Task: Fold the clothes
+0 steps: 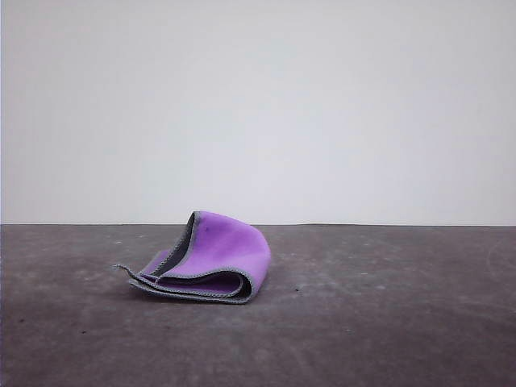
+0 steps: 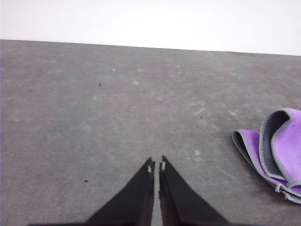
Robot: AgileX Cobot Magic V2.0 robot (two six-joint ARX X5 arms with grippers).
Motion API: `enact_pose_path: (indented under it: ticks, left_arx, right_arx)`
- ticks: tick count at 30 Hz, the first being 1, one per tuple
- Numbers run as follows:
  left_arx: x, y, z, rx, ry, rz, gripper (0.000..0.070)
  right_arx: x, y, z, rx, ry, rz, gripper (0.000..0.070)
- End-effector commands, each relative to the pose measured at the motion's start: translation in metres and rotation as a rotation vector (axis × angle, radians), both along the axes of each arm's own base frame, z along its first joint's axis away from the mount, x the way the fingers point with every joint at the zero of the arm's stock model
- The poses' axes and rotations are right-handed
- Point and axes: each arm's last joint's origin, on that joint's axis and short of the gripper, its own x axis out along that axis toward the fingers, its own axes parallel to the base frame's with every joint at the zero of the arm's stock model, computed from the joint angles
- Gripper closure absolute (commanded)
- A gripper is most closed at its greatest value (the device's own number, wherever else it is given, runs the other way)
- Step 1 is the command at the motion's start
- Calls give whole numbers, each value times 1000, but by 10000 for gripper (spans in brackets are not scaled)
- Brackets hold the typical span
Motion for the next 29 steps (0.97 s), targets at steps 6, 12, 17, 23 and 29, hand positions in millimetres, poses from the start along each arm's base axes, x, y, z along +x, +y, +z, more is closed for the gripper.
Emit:
enact_pose_path:
  ticks: [6, 12, 17, 23, 29]
  left_arx:
    - [1, 0, -7, 6, 22, 2, 699]
    - [1, 0, -7, 6, 22, 2, 699]
    - [1, 0, -7, 6, 22, 2, 699]
    - [1, 0, -7, 6, 22, 2, 699]
    - [1, 0, -7, 6, 22, 2, 699]
  right_arx:
    - [1, 0, -2, 8, 2, -6, 700]
    - [1, 0, -2, 8, 2, -6, 700]
    - [1, 0, -2, 8, 2, -6, 700]
    - [1, 0, -2, 8, 2, -6, 700]
    - [1, 0, -2, 8, 2, -6, 700]
